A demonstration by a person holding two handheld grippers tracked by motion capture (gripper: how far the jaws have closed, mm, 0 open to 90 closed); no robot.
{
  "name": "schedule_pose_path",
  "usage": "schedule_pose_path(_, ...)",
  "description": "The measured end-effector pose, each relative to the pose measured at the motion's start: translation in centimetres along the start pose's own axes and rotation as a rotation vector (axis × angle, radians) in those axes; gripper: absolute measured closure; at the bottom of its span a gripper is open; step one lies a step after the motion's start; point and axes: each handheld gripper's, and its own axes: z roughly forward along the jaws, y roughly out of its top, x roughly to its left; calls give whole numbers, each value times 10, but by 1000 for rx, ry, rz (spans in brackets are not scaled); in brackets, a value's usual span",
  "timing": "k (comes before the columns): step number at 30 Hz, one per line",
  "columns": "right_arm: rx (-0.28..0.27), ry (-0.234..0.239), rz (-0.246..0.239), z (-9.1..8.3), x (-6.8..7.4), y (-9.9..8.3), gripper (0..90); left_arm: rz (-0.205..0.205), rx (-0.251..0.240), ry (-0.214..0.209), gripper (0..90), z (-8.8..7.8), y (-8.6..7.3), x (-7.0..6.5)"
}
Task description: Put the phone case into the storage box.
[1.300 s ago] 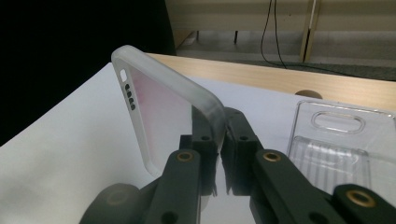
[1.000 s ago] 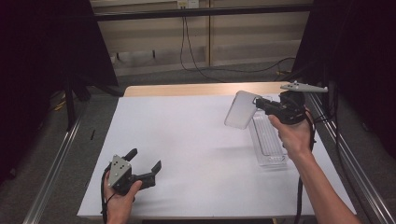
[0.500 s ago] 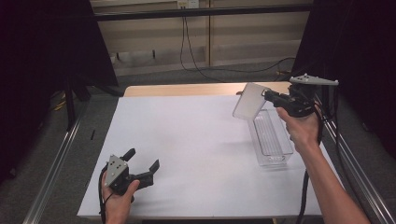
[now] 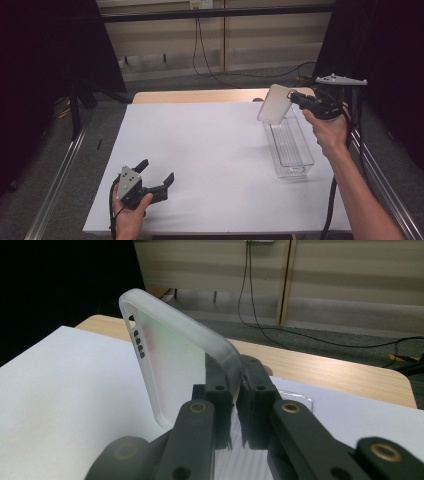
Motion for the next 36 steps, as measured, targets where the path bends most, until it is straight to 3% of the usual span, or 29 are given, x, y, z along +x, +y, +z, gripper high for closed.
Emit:
schedule_pose_path(3, 1, -12, 1, 3, -5, 1, 849, -10, 26, -8, 32, 0, -1, -2)
schedule_pose_path(7, 1, -25, -6, 5, -11, 2, 849, -2, 8, -7, 31, -1, 0, -4)
schedule_pose_path(16, -4, -51, 0, 14, -23, 2, 849, 5, 19, -3, 31, 3, -1, -1)
schedule_pose_path(36, 10, -87, -27, 31, -32, -2, 849, 10, 38, -4, 30, 9, 0, 3)
